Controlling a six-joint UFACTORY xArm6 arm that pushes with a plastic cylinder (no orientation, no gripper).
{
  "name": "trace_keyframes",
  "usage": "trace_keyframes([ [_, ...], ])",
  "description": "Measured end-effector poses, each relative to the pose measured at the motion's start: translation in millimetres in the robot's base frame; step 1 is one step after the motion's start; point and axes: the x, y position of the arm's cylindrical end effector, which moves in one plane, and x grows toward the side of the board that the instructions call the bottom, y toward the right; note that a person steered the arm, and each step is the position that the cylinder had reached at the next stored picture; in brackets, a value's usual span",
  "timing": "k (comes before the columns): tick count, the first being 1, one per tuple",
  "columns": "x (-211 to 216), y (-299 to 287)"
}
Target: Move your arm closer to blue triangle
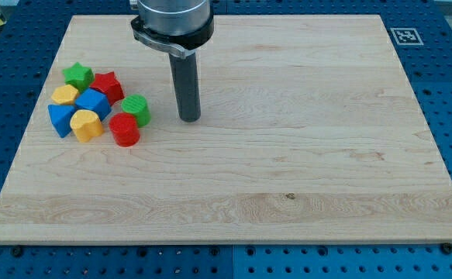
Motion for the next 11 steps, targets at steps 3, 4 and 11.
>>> trace_keyframes([
  [3, -71.5, -30.7],
  [4, -122.5, -76.8],
  [11, 28.0, -195.3],
])
